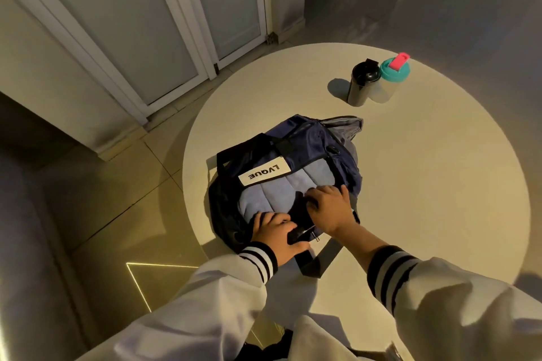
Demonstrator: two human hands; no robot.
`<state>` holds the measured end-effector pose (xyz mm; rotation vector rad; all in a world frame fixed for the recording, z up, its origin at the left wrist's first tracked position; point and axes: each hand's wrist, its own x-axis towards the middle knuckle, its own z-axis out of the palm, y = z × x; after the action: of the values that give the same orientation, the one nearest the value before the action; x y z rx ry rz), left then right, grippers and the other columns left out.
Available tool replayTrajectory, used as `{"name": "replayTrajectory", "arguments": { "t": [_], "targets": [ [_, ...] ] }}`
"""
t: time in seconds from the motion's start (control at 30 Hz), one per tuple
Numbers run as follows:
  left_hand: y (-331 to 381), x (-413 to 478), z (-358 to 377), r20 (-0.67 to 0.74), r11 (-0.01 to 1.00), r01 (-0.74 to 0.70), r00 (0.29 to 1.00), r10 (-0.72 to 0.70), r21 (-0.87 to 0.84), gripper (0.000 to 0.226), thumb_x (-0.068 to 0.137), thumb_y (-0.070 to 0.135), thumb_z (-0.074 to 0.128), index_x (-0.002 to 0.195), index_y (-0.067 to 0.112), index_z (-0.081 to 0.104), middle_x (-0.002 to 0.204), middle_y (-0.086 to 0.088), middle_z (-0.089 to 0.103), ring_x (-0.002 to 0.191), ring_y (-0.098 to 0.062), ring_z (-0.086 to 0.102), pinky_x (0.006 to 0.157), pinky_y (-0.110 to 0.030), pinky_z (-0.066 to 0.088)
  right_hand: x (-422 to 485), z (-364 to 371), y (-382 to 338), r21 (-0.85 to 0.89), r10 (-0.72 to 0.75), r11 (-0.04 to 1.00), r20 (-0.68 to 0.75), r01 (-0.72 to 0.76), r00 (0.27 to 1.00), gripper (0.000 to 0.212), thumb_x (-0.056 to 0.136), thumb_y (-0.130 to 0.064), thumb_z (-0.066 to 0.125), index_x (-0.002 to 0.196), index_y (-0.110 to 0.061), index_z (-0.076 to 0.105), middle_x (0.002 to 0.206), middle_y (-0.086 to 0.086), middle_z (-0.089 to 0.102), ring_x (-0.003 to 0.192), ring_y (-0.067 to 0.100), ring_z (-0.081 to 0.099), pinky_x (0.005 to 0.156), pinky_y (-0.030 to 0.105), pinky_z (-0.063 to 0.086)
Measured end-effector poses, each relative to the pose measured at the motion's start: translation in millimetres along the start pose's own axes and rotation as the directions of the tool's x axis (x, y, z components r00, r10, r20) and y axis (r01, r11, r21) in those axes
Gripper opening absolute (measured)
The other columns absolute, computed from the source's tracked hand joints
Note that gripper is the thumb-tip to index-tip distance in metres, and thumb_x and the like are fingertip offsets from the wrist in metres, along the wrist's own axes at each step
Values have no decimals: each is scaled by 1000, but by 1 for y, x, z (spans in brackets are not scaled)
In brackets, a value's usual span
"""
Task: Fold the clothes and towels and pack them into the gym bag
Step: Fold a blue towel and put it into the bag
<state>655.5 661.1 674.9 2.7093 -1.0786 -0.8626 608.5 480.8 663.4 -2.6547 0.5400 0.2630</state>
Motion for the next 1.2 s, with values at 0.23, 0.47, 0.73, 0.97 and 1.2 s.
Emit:
{"name": "replayTrajectory", "arguments": {
  "t": [0.23, 0.47, 0.73, 0.97, 1.2],
  "targets": [
    [-22, 12, -22, -155, 990, 96, 981, -112, -107, 26, 102, 35, 40, 113, 26, 62, 121, 4, 65, 121, -20, 54, 120, -42, 14, -14, -17, -2, 143, 135, 978, 125, -153, 983, 41, 103, -51, 31, 114, -30, 65, 107, 0, 68, 106, 23, 61, 105, 47, 34],
    [-51, 4, -39, -331, 918, 347, 858, -394, -194, 23, 97, 23, 43, 110, 31, 60, 117, 2, 66, 125, -24, 52, 121, -43, 7, -18, -21, -60, 622, -79, 782, 138, -24, 987, 22, 102, -30, 53, 114, -25, 72, 115, -7, 69, 104, 12, 63, 91, 23, 46],
    [1, 21, -35, -164, 977, 35, 984, -70, -211, 36, 100, 35, 47, 135, 35, 51, 137, 7, 58, 132, -20, 47, 120, -47, 11, -11, -20, 0, 266, 311, 916, 7, -302, 950, 39, 98, -37, 55, 135, -28, 55, 141, 12, 44, 134, 39, 37, 109, 44, 33],
    [38, 41, -24, -38, 888, -5, 999, -14, -460, 45, 98, 24, 56, 142, 28, 49, 137, 1, 59, 126, -23, 55, 107, -39, 44, -27, -29, 13, 766, 276, 503, 296, -400, 914, 28, 102, -18, 53, 131, -19, 54, 114, 11, 70, 99, 22, 66, 85, 31, 54],
    [98, 114, -68, -157, 886, -37, 987, -41, -462, 44, 100, 20, 52, 143, 28, 47, 139, -2, 50, 117, -24, 57, 101, -41, 49, 14, -71, 63, 781, 377, 532, 126, -326, 918, 32, 99, -24, 54, 130, -19, 61, 123, 2, 67, 112, 21, 63, 99, 40, 50]
  ]
}}
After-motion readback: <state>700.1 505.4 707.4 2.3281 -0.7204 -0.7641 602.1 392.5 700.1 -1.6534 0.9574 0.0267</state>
